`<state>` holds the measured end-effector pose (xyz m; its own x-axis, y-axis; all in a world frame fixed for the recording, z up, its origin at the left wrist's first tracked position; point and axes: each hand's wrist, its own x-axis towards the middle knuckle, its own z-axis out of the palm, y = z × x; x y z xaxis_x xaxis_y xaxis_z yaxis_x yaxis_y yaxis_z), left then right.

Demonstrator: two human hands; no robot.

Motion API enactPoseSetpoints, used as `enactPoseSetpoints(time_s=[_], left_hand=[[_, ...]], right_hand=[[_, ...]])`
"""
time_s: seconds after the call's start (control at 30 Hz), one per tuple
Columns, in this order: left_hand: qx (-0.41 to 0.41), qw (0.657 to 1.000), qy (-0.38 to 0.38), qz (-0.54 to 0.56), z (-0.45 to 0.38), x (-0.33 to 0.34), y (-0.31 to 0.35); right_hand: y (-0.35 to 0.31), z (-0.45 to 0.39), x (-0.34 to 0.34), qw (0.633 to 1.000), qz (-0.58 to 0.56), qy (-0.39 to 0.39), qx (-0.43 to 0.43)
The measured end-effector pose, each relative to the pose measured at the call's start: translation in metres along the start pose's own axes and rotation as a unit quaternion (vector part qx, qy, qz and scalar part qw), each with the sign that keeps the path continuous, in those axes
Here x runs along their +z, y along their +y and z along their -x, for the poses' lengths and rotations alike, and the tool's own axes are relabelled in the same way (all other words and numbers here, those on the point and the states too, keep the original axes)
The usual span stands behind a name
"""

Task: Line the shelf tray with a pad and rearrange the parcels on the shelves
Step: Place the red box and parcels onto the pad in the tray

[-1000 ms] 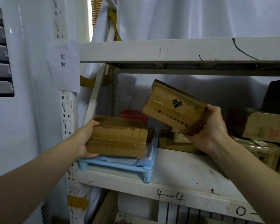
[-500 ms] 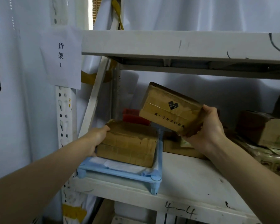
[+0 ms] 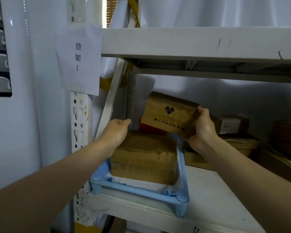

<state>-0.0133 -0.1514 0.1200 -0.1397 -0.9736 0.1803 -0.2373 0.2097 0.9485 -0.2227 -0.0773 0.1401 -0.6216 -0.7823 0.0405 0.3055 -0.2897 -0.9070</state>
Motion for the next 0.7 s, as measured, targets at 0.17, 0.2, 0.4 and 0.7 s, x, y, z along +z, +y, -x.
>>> enactPoseSetpoints(time_s=[0.17, 0.2, 0.4, 0.7], left_hand=[[-0.001, 1.0, -0.011, 0.001, -0.03, 0.016, 0.013], [-0.01, 1.0, -0.016, 0.012, -0.037, 0.02, 0.014], [-0.017, 0.997, -0.031, 0.062, -0.085, 0.036, 0.016], [-0.016, 0.991, -0.058, 0.119, -0.124, 0.056, 0.02]], right_hand=[[0.009, -0.044, 0.022, 0.999, 0.024, 0.027, -0.018], [0.012, -0.057, 0.024, 0.999, 0.025, 0.033, -0.022], [0.027, -0.116, 0.047, 0.997, 0.049, 0.025, -0.045], [0.05, -0.168, 0.059, 0.989, 0.144, -0.004, -0.043]])
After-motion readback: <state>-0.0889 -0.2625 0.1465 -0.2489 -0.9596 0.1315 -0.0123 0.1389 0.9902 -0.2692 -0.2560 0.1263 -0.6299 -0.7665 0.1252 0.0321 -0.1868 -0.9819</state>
